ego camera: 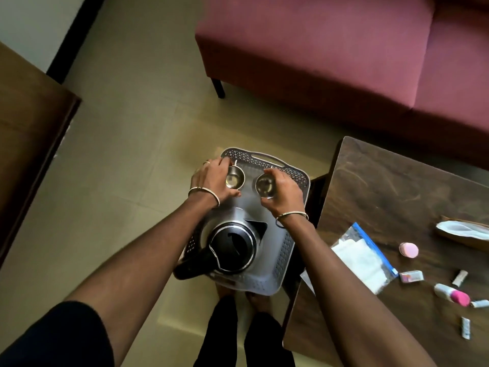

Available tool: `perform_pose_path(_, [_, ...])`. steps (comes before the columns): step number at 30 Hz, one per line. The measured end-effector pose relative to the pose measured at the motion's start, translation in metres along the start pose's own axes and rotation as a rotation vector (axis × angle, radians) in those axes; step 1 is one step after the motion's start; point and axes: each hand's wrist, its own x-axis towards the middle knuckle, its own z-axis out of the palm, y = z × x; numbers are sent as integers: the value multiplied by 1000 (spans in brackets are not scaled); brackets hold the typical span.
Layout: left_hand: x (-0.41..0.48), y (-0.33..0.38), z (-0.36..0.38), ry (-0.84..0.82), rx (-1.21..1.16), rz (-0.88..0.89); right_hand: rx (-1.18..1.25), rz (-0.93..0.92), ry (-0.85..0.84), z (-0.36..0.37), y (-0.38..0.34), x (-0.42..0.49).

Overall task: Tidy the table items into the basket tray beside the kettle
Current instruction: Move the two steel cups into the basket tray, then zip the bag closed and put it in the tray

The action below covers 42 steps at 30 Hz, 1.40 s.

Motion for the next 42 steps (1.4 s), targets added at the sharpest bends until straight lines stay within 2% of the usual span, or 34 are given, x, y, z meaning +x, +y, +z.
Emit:
perform_pose_path(5, [18, -11, 20, 17, 37, 35, -45, 28, -50, 27, -3, 25])
perform_pose_path(14, [32, -17, 36, 60, 150, 69, -47, 44, -17, 41, -11, 40])
perform_pose_path(21, [34, -17, 37, 37, 144, 81, -35, 100, -12, 41, -9, 37])
perform_pose_path(31, [31, -14, 38, -1, 164, 42, -47, 82, -23, 40, -11, 39])
perform_pose_path(35, [26, -15, 27, -60, 54, 11, -7, 75, -29, 37, -12, 38])
perform_pose_path(39, [14, -21, -3, 5, -193, -44, 63, 67, 57, 26, -12, 22])
perform_pose_path(42, [1, -15, -31, 22, -359, -97, 139, 153, 123, 12, -4, -3])
